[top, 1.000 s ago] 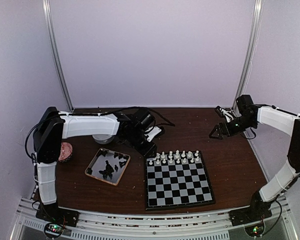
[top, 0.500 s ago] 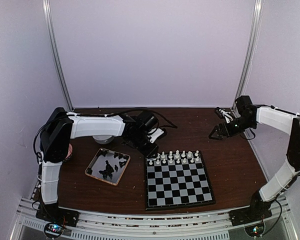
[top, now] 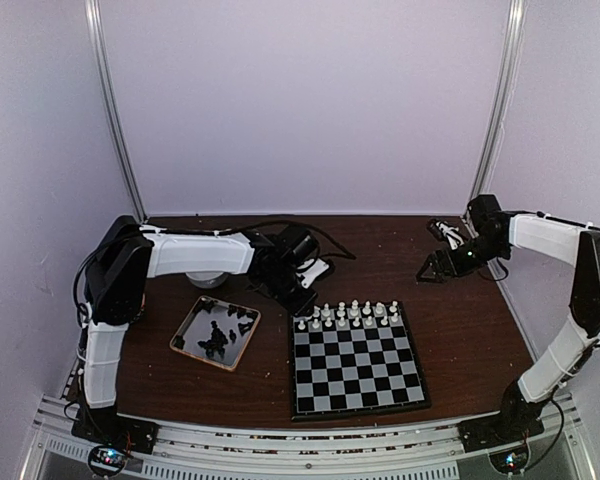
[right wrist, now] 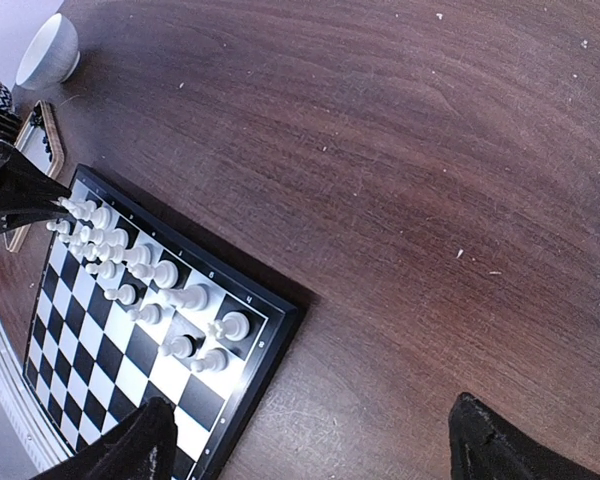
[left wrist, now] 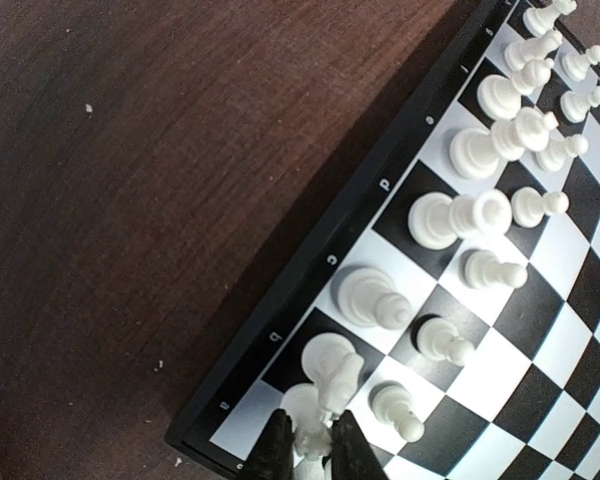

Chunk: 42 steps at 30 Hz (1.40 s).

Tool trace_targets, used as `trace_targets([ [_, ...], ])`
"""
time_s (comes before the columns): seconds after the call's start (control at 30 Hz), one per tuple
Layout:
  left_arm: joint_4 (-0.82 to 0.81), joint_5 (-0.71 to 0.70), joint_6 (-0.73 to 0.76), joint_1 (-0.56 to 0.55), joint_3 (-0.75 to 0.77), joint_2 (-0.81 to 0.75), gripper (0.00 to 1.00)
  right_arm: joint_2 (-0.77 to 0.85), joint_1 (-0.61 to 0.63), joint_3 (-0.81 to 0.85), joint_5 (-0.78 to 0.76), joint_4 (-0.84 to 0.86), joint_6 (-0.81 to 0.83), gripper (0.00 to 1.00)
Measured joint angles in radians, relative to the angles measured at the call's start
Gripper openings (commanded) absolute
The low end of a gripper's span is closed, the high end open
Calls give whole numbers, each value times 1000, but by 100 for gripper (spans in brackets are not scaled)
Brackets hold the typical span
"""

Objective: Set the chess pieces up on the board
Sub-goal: Move the chessboard to the center of the board, then pick up the king from the storage box.

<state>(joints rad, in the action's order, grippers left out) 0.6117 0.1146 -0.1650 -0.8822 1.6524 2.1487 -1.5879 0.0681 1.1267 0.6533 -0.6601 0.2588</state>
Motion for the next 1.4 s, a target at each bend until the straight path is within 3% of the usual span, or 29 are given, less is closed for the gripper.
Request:
trace_targets([
  [0.6,6,-44,10,10,-49,-36,8,-10,0,0,0,-1,0,94],
  [0.77,7,-44,10,11,-60,-43,22,-16,0,0,0,-2,0,94],
  [1.0,27,-68,10,11,-75,-64,33,-17,0,0,1,-2,0,95],
  [1.2,35,-119,-14,11,-138,-223,39,-17,0,0,0,-6,2,98],
  [1.4,56,-209,-62,18,-279,-423,36,-1,0,0,0,-5,7,100],
])
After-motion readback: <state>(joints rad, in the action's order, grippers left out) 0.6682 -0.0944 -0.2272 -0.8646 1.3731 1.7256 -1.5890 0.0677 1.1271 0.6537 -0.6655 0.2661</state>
